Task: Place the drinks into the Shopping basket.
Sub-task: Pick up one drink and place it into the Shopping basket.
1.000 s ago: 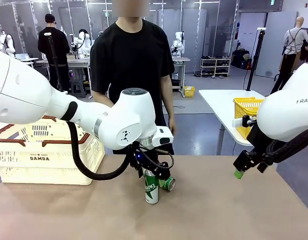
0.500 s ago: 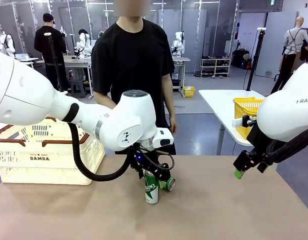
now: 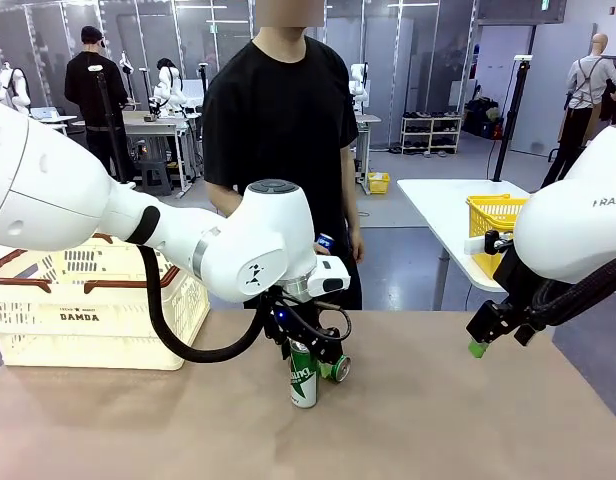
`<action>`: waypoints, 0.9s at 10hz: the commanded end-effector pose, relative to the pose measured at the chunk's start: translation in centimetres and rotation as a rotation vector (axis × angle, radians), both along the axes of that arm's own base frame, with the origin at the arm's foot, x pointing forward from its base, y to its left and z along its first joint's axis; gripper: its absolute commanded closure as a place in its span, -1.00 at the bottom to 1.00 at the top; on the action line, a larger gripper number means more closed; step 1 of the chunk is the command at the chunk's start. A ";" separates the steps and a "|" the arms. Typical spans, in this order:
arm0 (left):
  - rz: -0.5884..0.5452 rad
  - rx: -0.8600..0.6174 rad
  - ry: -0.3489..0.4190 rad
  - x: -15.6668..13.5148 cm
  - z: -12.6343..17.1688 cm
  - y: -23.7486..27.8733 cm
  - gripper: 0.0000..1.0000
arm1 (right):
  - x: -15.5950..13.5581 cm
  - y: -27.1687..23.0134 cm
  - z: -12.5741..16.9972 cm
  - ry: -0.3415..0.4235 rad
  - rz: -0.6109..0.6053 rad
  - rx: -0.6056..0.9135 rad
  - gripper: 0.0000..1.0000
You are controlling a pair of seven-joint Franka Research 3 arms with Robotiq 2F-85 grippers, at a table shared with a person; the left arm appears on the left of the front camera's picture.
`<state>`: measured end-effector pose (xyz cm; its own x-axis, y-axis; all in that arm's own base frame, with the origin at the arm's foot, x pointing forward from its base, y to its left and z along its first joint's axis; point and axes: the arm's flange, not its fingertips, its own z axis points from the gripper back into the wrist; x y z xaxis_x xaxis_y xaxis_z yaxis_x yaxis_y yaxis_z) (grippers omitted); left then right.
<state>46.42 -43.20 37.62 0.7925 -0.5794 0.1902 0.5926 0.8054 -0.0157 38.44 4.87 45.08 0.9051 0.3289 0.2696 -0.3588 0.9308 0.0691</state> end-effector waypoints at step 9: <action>0.021 0.083 -0.020 0.0 0.4 -0.1 1.00 | 0.1 -0.2 0.1 0.003 0.014 0.004 -1.00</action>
